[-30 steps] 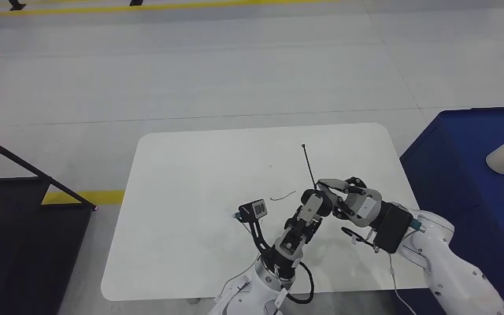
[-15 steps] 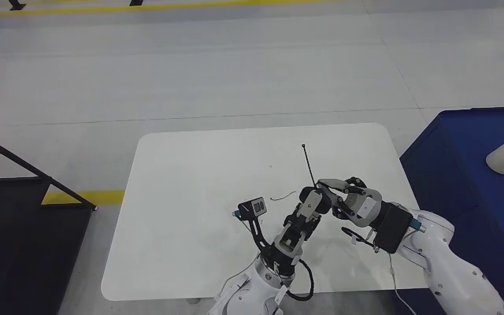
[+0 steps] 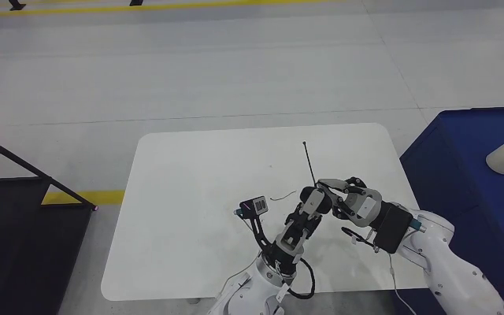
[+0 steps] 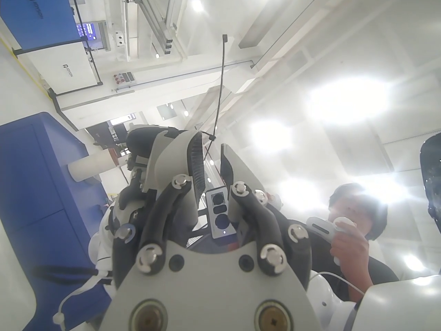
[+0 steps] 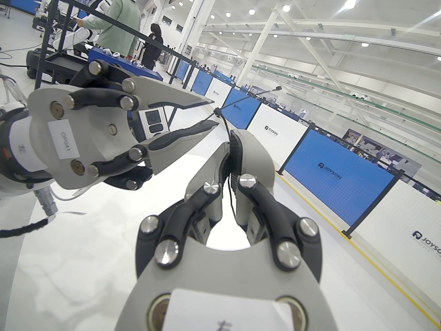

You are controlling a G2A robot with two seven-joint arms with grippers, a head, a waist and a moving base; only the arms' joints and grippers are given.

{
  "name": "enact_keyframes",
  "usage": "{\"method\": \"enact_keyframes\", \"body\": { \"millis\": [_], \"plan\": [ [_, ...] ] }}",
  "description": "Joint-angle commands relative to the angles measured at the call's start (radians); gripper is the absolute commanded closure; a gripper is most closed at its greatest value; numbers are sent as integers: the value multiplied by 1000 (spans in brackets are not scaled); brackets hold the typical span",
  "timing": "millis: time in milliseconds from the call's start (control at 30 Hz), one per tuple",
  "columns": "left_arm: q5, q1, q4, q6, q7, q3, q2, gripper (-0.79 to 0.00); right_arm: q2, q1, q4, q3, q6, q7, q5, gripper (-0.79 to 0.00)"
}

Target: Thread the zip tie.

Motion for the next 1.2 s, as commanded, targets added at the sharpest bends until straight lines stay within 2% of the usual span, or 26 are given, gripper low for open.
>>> {"method": "enact_keyframes", "body": {
  "millis": [0,300,667,867,1067,1167],
  "plan": [
    [0,0,0,1,-2,0,-1,0,0,0,0,0,0,0,0,0],
    [-1,9,10,7,-16,-2,-2,0,-2,1,-4,5,20,17,19,0],
    [21,40,42,39,-84,-5,8,0,-6,14,-29,82,14,63,65,0],
    [22,52,33,2,-60,-10,9,0,-10,11,-33,93,5,73,75,0],
    [6,58,-1,-37,-45,-14,11,0,-13,12,9,67,-85,96,92,0],
    [4,59,-11,-40,-50,-15,14,0,-14,20,41,38,-165,131,121,-203]
  ]
}}
